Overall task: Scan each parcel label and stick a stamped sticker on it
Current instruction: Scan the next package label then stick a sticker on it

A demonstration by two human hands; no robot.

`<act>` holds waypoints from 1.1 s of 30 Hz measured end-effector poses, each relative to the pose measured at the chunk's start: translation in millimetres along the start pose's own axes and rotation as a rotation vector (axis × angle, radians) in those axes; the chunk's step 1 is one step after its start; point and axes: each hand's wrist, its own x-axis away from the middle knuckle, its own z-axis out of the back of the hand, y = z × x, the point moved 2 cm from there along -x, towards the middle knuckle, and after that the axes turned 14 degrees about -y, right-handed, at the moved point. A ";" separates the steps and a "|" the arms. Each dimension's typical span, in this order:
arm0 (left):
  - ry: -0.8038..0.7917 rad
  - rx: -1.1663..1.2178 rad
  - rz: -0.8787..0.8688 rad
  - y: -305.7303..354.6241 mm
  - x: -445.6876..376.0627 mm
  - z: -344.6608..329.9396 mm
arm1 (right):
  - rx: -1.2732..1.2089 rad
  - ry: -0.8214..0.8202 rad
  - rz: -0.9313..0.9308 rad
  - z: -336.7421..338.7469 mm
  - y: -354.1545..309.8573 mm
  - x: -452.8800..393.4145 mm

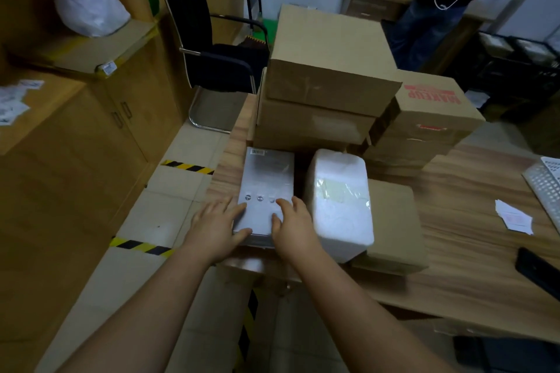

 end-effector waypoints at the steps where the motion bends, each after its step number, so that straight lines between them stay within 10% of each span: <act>1: -0.009 -0.004 -0.012 -2.4 -0.6 -2.2 | -0.007 -0.007 -0.035 -4.5 -0.2 -4.2; 19: 0.125 0.445 -0.081 -13.7 31.7 -16.9 | -0.202 -0.104 -0.018 -22.6 7.2 6.7; 33: 0.532 0.624 -0.376 64.1 109.7 55.3 | -0.358 0.248 0.414 81.7 -6.0 104.3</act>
